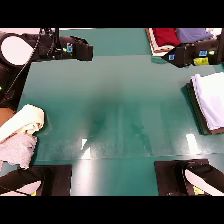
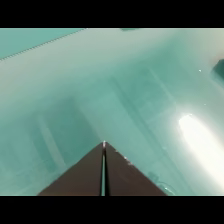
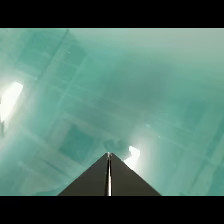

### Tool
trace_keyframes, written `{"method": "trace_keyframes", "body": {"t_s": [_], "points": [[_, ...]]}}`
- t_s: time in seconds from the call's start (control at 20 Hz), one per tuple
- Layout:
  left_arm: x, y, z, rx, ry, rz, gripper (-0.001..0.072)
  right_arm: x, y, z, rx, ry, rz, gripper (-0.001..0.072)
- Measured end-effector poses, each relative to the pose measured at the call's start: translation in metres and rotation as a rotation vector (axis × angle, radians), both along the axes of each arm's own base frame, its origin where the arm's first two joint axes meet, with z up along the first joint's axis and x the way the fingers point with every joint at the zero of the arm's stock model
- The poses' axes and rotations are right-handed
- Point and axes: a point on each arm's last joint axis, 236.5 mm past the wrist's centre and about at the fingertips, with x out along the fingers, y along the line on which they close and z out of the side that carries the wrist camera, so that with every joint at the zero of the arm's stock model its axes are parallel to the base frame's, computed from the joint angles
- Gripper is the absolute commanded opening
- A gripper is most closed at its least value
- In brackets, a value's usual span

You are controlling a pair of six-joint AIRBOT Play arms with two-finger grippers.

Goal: Fold the shirts.

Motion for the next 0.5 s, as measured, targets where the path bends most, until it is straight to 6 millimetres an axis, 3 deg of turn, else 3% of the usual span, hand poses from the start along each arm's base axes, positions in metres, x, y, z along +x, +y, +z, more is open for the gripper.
{"method": "trace_keyframes", "body": {"t_s": [0.5], "points": [[-0.0001, 0.0, 0.0003, -0.001, 0.0, 0.0, 0.003, -0.0022, 0.0019, -0.0011, -0.001, 0.007, 0.009, 0.0018]]}}
